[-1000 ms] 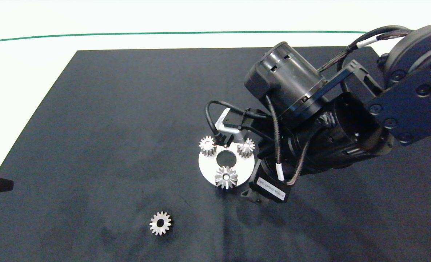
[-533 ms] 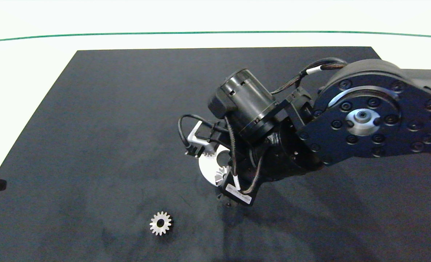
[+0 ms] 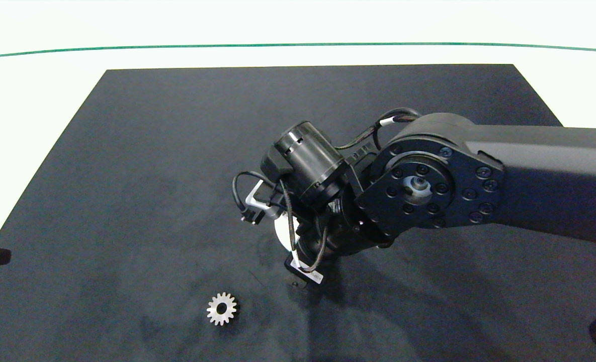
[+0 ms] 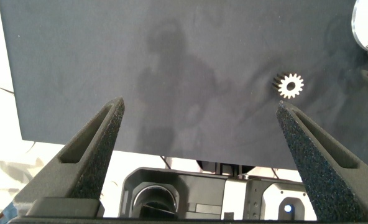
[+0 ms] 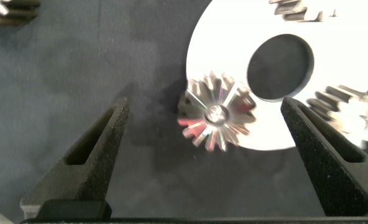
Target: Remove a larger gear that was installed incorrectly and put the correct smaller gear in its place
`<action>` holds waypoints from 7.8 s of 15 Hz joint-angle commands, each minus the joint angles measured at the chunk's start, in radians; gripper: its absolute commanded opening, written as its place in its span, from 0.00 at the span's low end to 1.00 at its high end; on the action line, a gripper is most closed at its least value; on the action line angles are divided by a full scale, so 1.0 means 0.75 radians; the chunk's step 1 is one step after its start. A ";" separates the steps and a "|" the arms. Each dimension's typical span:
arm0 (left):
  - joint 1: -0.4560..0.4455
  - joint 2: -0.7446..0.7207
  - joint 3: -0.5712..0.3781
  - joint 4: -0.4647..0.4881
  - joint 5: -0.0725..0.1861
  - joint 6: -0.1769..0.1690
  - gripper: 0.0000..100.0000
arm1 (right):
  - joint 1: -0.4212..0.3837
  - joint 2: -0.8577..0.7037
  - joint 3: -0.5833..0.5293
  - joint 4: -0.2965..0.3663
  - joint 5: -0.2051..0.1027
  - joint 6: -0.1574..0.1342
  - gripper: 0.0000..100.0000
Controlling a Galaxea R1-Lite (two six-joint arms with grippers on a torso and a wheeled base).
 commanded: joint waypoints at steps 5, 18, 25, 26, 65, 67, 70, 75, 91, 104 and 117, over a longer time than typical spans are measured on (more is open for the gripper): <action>0.000 -0.005 -0.004 0.008 0.001 -0.003 1.00 | -0.023 0.030 0.003 0.007 -0.003 0.003 0.91; 0.000 -0.003 -0.002 0.008 0.001 -0.003 1.00 | -0.058 0.036 0.005 0.009 -0.001 0.007 0.66; 0.000 -0.013 -0.006 0.008 0.001 -0.003 1.00 | -0.048 0.036 0.003 0.009 0.003 0.015 0.52; 0.000 -0.015 -0.004 0.008 0.001 -0.003 1.00 | -0.046 0.038 0.005 0.009 0.003 0.025 0.49; 0.000 -0.025 0.006 0.004 -0.021 -0.003 1.00 | -0.308 -0.761 1.465 -0.727 0.023 0.168 0.07; 0.000 -0.025 0.006 0.004 -0.021 -0.003 1.00 | -0.297 -0.761 1.465 -0.731 0.023 0.170 0.07; -0.002 -0.025 0.006 0.004 -0.021 -0.003 1.00 | -0.240 -0.772 1.463 -0.731 0.019 0.209 0.07; -0.002 -0.025 0.010 0.004 -0.021 -0.003 1.00 | -0.220 -0.759 1.469 -0.729 0.021 0.240 0.07; -0.020 -0.029 0.008 0.004 -0.023 -0.003 1.00 | -0.142 -0.722 1.467 -0.727 0.017 0.244 1.00; -0.194 0.149 0.014 -0.037 -0.048 -0.210 1.00 | -0.285 -0.835 0.453 0.428 -0.001 0.661 1.00; -0.603 0.412 0.323 -0.536 0.140 -0.576 1.00 | -0.524 -0.900 0.534 0.394 -0.059 0.714 1.00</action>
